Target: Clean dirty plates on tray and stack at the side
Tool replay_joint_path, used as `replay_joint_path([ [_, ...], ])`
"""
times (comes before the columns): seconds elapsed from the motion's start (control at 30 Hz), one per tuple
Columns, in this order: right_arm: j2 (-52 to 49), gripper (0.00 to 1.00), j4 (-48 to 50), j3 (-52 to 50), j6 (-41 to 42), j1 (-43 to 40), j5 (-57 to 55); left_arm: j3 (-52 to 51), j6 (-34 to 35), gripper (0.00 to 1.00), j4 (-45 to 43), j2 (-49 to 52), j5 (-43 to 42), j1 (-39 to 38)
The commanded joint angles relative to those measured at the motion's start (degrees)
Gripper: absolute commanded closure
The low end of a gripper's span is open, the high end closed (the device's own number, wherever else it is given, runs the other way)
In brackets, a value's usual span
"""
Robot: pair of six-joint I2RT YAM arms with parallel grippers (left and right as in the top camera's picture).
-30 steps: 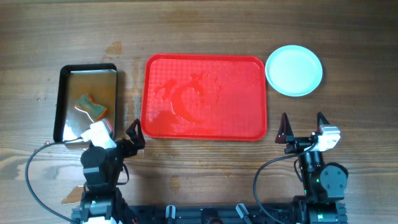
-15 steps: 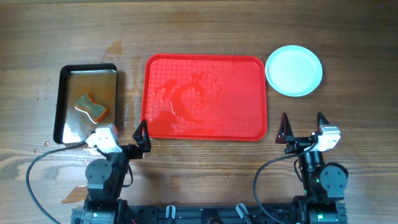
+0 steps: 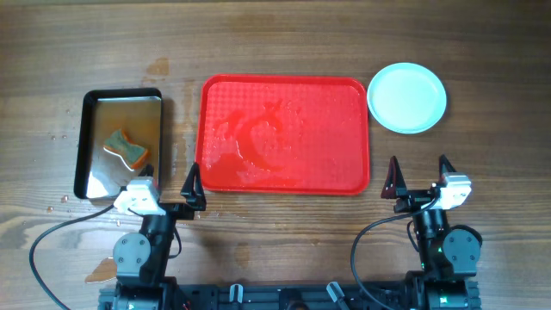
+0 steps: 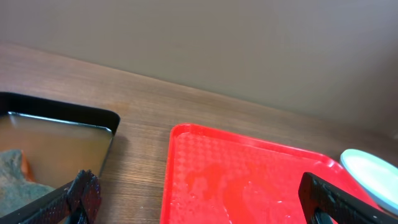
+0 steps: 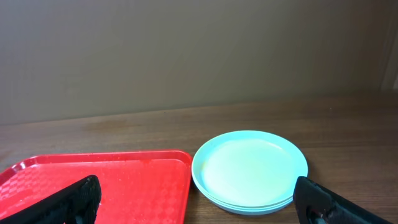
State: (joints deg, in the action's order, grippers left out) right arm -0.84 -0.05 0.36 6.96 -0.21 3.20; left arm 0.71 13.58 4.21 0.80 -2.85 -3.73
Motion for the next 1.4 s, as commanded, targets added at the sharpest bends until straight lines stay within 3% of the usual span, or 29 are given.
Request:
replay_joint_path([
  [0.0, 0.63, 0.00, 0.13, -0.07, -0.87, -0.31, 0.46, -0.39, -6.21, 0.00, 0.31, -0.63, 0.57, -0.28],
  [0.27, 0.63, 0.00, 0.13, -0.07, -0.87, -0.31, 0.46, -0.39, -11.89, 0.00, 0.31, -0.63, 0.85, -0.24],
  [1.37, 0.63, 0.00, 0.13, -0.07, -0.87, -0.31, 0.46, -0.39, -11.85, 0.00, 0.15, -0.48, 1.01, 2.36],
])
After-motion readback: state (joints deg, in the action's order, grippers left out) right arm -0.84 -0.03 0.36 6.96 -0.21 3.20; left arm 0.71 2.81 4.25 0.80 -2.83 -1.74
